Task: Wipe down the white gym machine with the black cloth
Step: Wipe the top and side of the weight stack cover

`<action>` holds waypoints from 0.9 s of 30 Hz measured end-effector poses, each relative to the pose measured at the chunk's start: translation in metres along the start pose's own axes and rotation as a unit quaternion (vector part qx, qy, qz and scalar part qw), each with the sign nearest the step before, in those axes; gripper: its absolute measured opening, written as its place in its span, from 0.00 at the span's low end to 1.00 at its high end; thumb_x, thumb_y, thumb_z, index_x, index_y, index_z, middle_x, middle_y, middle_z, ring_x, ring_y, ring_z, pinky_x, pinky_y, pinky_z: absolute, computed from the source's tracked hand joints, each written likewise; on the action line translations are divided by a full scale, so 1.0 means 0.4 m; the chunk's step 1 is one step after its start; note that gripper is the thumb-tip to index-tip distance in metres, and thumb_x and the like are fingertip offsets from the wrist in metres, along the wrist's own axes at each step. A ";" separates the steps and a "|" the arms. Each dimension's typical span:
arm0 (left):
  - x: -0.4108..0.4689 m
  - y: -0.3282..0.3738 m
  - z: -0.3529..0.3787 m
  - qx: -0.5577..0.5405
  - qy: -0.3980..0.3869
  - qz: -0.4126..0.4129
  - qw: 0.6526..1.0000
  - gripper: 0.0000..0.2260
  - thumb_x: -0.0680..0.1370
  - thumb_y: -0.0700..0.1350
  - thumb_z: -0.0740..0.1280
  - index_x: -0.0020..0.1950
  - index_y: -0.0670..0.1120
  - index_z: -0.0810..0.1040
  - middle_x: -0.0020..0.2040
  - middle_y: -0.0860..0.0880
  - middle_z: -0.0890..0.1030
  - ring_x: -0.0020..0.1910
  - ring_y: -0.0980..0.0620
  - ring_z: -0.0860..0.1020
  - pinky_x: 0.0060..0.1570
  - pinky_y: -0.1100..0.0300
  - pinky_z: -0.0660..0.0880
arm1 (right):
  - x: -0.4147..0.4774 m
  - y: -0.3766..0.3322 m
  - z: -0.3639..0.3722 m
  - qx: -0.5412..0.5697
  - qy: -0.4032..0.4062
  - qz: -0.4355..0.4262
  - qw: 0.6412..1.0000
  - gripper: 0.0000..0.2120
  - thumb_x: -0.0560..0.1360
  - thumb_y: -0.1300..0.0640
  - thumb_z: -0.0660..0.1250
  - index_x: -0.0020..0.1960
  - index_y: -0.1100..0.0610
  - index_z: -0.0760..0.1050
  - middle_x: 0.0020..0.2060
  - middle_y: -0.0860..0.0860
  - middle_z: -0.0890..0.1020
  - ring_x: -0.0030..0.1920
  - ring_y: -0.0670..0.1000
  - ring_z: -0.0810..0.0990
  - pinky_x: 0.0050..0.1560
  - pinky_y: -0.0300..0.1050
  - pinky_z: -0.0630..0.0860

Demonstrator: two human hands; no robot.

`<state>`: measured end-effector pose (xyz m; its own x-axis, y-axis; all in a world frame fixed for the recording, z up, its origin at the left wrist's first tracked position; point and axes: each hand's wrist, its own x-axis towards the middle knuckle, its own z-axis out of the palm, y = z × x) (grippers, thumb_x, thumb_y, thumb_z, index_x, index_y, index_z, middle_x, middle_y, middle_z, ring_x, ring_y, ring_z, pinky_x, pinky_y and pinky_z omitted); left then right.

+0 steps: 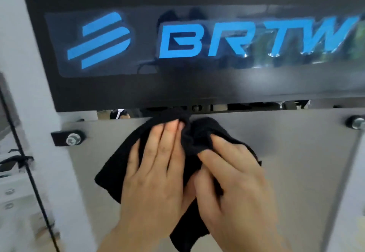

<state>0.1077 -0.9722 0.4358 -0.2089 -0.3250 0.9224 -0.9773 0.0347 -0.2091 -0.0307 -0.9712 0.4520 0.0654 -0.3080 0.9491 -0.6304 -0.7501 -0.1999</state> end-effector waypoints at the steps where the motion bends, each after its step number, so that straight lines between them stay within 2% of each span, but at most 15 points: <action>1: 0.011 0.017 -0.002 -0.002 0.005 0.011 1.000 0.25 0.84 0.56 0.49 0.76 0.42 0.61 0.77 0.46 0.62 0.75 0.46 0.60 0.71 0.51 0.56 | 0.018 0.012 -0.021 0.037 -0.001 0.033 0.999 0.13 0.72 0.54 0.59 0.46 0.49 0.82 0.49 0.41 0.81 0.45 0.47 0.80 0.41 0.42 0.76; 3: 0.029 0.020 -0.017 -0.004 0.022 0.033 0.999 0.25 0.81 0.56 0.58 0.75 0.45 0.64 0.74 0.47 0.65 0.70 0.46 0.67 0.64 0.51 0.63 | 0.035 0.041 -0.043 0.041 -0.009 0.055 0.998 0.09 0.73 0.53 0.58 0.43 0.49 0.78 0.43 0.42 0.78 0.38 0.46 0.77 0.34 0.44 0.74; 5: 0.019 -0.004 -0.029 -0.067 0.029 0.004 0.997 0.25 0.78 0.56 0.63 0.72 0.48 0.67 0.70 0.47 0.68 0.63 0.44 0.71 0.60 0.51 0.67 | 0.019 0.065 -0.043 -0.020 -0.026 0.030 0.999 0.06 0.74 0.51 0.61 0.49 0.48 0.74 0.44 0.44 0.73 0.36 0.48 0.74 0.31 0.45 0.72; 8: -0.021 -0.025 -0.058 -0.168 0.028 -0.116 0.979 0.26 0.74 0.57 0.66 0.69 0.49 0.70 0.66 0.46 0.68 0.59 0.47 0.71 0.64 0.64 0.65 | -0.019 0.077 -0.025 -0.043 -0.040 0.024 0.998 0.13 0.73 0.47 0.64 0.57 0.46 0.71 0.46 0.46 0.68 0.41 0.50 0.72 0.43 0.46 0.66; 10: -0.031 -0.026 -0.068 -0.160 0.026 -0.157 0.974 0.29 0.72 0.56 0.67 0.71 0.49 0.68 0.68 0.45 0.66 0.62 0.46 0.69 0.67 0.67 0.61 | -0.018 0.056 -0.004 -0.058 -0.017 0.027 0.998 0.16 0.72 0.47 0.66 0.58 0.45 0.72 0.50 0.48 0.68 0.47 0.51 0.71 0.49 0.47 0.62; 14: -0.025 -0.078 -0.074 -0.066 0.051 -0.186 0.979 0.30 0.73 0.47 0.64 0.74 0.40 0.65 0.75 0.40 0.62 0.69 0.36 0.64 0.70 0.53 0.60 | 0.004 -0.008 0.090 -0.057 0.005 -0.060 0.997 0.21 0.71 0.51 0.68 0.64 0.44 0.75 0.66 0.52 0.68 0.63 0.54 0.69 0.62 0.52 0.61; 17: -0.048 -0.087 -0.039 -0.007 0.057 -0.141 0.988 0.23 0.76 0.40 0.59 0.68 0.30 0.67 0.73 0.31 0.62 0.71 0.31 0.62 0.74 0.44 0.57 | 0.002 -0.011 0.136 -0.062 0.017 -0.137 0.989 0.21 0.76 0.50 0.62 0.69 0.43 0.73 0.70 0.49 0.67 0.70 0.50 0.65 0.66 0.47 0.60; 19: -0.050 -0.032 -0.004 -0.002 0.029 -0.110 0.994 0.19 0.78 0.38 0.55 0.66 0.29 0.68 0.73 0.29 0.63 0.73 0.30 0.61 0.73 0.38 0.57 | -0.006 0.017 0.123 -0.057 0.035 -0.138 0.988 0.19 0.76 0.51 0.63 0.67 0.43 0.72 0.68 0.49 0.70 0.66 0.50 0.69 0.60 0.46 0.65; 21: -0.054 0.039 0.025 0.012 0.004 -0.073 0.997 0.19 0.82 0.42 0.52 0.68 0.33 0.68 0.75 0.34 0.62 0.75 0.35 0.59 0.73 0.39 0.57 | -0.012 0.052 0.083 -0.057 0.052 -0.103 0.992 0.17 0.72 0.53 0.65 0.60 0.44 0.71 0.56 0.51 0.74 0.50 0.53 0.74 0.46 0.49 0.69; 22: -0.053 0.066 0.032 0.007 0.003 -0.042 0.999 0.19 0.82 0.44 0.53 0.70 0.36 0.67 0.76 0.37 0.61 0.76 0.37 0.58 0.74 0.41 0.57 | -0.009 0.073 0.057 -0.059 0.058 -0.084 0.993 0.15 0.70 0.54 0.65 0.56 0.46 0.71 0.48 0.51 0.74 0.41 0.53 0.73 0.38 0.47 0.68; 24: -0.037 0.100 0.041 -0.008 0.008 0.022 1.000 0.20 0.79 0.44 0.59 0.71 0.40 0.68 0.76 0.41 0.62 0.76 0.40 0.60 0.74 0.44 0.57 | 0.001 0.118 0.002 -0.073 0.046 -0.035 0.996 0.13 0.68 0.56 0.63 0.51 0.49 0.70 0.36 0.49 0.71 0.31 0.52 0.69 0.26 0.44 0.66; 27: -0.004 0.144 0.042 -0.006 0.033 0.074 0.997 0.23 0.75 0.44 0.67 0.70 0.43 0.71 0.69 0.42 0.70 0.66 0.40 0.70 0.65 0.45 0.68 | -0.001 0.174 -0.072 -0.078 0.029 0.060 0.995 0.10 0.66 0.54 0.60 0.47 0.48 0.69 0.31 0.46 0.71 0.25 0.50 0.68 0.19 0.44 0.65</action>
<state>0.0525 -0.9856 0.4168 -0.3524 -0.2518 0.9013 -0.9358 0.0895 -0.3409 -0.0968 -1.0065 0.4445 -0.0599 -0.3528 0.9338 -0.7431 -0.6088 -0.2777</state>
